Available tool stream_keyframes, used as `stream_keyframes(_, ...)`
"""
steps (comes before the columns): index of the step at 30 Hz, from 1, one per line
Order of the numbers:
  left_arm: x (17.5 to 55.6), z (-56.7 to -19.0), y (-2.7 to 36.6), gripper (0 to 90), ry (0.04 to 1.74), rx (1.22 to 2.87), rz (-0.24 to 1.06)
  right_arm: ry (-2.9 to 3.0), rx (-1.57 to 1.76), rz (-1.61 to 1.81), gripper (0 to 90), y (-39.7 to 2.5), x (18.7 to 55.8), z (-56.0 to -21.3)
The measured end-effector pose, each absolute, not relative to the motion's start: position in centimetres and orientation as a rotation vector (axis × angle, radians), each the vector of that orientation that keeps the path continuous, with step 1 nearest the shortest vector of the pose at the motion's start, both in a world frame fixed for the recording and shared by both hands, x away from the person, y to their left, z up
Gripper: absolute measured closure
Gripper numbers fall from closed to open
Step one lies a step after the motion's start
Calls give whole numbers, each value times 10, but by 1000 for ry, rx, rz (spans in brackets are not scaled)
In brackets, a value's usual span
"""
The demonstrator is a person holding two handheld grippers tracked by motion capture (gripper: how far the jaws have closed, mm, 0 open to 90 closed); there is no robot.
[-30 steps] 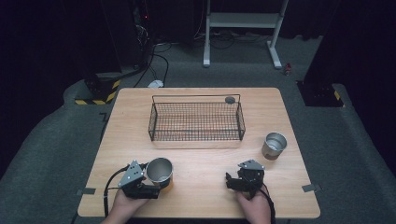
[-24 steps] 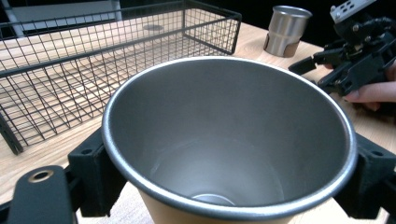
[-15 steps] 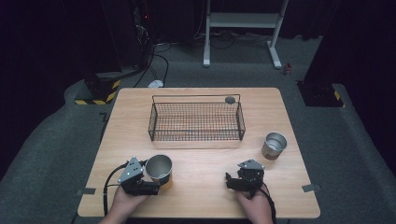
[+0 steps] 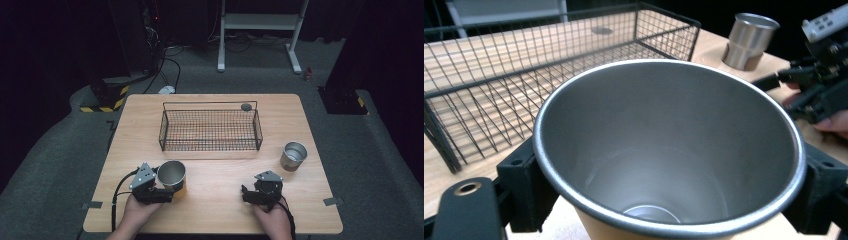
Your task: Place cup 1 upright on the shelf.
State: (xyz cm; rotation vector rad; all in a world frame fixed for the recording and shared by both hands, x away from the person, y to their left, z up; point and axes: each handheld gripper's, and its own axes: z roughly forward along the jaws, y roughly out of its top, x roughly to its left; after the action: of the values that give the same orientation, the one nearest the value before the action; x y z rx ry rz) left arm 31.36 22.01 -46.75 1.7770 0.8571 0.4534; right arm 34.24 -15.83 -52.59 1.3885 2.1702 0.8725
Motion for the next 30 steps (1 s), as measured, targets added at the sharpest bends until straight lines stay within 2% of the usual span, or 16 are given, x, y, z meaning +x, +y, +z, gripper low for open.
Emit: stream_keyframes(30, 357, -434, 217, 135, 885, 1719, 504, 2177, 1389, 875, 90, -158, 343, -526)
